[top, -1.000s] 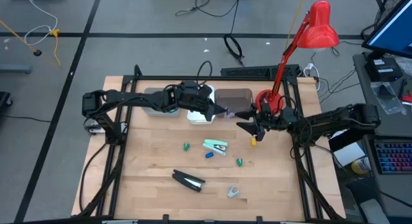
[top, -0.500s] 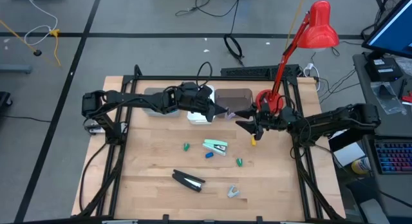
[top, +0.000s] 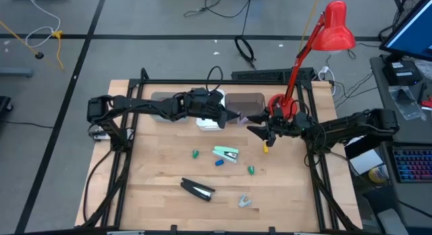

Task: Pick and place Stapler, Stapler remover, tape
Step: Put the purple staple remover into the black bin

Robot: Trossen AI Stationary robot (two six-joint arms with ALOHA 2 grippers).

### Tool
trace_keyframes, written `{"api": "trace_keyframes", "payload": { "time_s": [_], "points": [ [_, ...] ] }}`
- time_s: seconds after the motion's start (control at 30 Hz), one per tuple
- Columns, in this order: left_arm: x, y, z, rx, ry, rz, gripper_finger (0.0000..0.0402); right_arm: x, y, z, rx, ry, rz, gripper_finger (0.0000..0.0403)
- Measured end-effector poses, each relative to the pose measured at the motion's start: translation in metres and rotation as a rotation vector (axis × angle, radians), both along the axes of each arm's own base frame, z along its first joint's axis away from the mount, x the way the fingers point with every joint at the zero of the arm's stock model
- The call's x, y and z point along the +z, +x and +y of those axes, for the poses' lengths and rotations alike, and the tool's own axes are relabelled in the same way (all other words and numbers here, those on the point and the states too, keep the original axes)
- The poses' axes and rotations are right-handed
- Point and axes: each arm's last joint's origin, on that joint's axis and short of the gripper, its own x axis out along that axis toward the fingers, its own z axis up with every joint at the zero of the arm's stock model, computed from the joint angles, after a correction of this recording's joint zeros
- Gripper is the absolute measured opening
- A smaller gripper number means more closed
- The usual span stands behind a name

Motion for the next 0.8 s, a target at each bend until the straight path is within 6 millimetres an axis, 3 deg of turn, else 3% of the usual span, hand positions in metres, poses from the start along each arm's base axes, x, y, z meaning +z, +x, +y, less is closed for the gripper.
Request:
{"api": "trace_keyframes", "payload": {
  "time_s": [0.3, 0.8],
  "points": [
    [-0.0045, 0.0043, -0.0002, 0.005, -0.012, -0.008, 0.0000, -0.0007, 0.0000, -0.0009, -0.029, 0.006, 0.007, 0.0228],
    [-0.0066, 0.0054, -0.0002, 0.006, -0.018, -0.005, 0.0000, -0.0017, 0.0002, -0.0009, -0.026, 0.014, 0.016, 0.0132]
  ]
}}
